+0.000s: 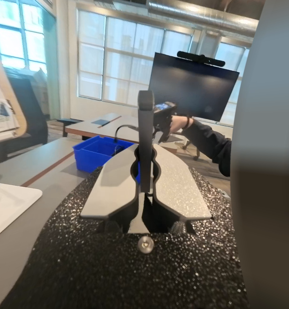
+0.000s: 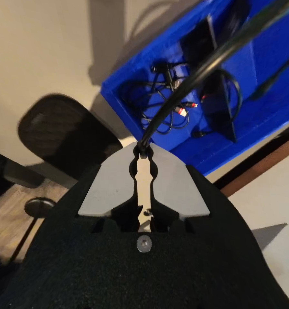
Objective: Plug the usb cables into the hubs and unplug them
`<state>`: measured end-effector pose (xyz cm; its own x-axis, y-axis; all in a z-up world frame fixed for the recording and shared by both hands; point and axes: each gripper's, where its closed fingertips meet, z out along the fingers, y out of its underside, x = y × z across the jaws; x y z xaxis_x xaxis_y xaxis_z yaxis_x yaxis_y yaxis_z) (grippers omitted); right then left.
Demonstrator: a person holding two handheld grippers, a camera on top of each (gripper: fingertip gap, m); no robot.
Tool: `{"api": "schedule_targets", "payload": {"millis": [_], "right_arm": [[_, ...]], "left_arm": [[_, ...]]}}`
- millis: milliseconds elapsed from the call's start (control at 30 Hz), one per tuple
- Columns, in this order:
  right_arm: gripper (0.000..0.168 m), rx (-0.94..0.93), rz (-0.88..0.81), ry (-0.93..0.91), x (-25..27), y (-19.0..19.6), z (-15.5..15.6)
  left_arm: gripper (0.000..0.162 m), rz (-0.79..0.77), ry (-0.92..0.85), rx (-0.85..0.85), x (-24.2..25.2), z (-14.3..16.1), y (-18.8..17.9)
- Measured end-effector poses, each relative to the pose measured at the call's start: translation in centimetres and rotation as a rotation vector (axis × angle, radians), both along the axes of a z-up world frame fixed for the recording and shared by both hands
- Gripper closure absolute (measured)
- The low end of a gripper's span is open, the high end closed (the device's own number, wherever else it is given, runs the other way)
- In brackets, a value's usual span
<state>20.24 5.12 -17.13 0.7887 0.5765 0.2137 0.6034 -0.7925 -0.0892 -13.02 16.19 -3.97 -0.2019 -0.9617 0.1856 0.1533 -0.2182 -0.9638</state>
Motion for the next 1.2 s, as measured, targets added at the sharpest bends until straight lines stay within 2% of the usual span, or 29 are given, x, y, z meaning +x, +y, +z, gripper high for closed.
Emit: {"api": "schedule_targets", "payload": {"millis": [133,300,433,600,800,1033,1200], "right_arm": [[0.158,-0.089,0.011,-0.099,1.8,-1.9,-2.1],[0.159,-0.02,0.014,-0.166,2.7,-4.0,0.9],[0.159,-0.004,0.028,-0.147,2.2,-5.7,3.3],[0.159,-0.154,0.06,-0.199,3.4,-6.5,1.9],[0.159,-0.283,0.163,-0.393,6.2,-3.2,0.0],[0.159,-0.234,0.265,-0.362,5.9,2.0,-3.9],[0.156,-0.216,0.217,-0.276,6.1,2.3,-6.9]], "left_arm": [[0.15,-0.027,0.029,0.007,0.9,-0.6,-0.5],[0.15,-0.039,0.039,0.002,1.3,-0.9,-0.6],[0.15,-0.04,0.041,-0.01,1.4,-1.1,-0.4],[0.15,-0.059,0.038,-0.017,1.6,-1.1,-0.6],[0.15,-0.083,0.052,-0.023,2.0,-1.4,-1.0],[0.15,-0.085,0.06,-0.022,2.4,-1.6,-1.1],[0.15,-0.086,0.054,-0.028,2.4,-1.6,-1.0]]}}
